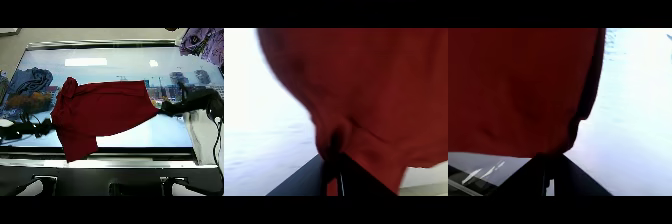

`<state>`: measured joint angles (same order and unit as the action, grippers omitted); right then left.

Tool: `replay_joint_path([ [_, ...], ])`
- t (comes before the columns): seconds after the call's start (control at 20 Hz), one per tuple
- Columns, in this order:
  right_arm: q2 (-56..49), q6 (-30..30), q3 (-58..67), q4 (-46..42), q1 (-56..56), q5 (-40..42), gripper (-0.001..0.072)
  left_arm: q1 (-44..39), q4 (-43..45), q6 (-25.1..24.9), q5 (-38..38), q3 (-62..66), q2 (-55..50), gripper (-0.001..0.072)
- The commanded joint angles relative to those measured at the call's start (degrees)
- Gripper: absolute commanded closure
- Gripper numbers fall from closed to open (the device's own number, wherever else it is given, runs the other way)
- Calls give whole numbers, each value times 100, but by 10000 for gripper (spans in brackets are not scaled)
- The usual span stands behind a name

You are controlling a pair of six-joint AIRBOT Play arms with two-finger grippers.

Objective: Fold the clothes and pants, and hang the long-sleeved shirts on hangers.

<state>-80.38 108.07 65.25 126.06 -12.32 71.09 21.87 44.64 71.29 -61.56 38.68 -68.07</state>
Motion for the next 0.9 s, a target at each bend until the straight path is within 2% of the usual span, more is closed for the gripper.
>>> replay_joint_path([
  [0.0, 415, -428, 925, -243, 518, -476, 686, -208, -105, 374, -330, 1561, 219, 687],
  [0.1, 629, -619, 1961, -431, 651, -461, 686, -293, 308, 717, -612, 3130, 289, 688],
  [0.3, 1405, -1169, 3954, -807, 651, -339, 686, -439, 2068, 1504, -1237, 6627, 470, 688],
  [0.45, 2398, -1635, 4717, -1357, 649, -297, 686, -446, 3082, 1843, -1506, 8240, 896, 688],
  [0.65, 3685, -2389, 4830, -2131, 651, -243, 686, -444, 3641, 1980, -1521, 7897, 2175, 687],
  [0.75, 3978, -2798, 4830, -2479, 651, -76, 686, -444, 3954, 2382, -1517, 7490, 2723, 687],
  [0.85, 3956, -2940, 4830, -2662, 649, 205, 686, -444, 4266, 2739, -1519, 7283, 2909, 687],
])
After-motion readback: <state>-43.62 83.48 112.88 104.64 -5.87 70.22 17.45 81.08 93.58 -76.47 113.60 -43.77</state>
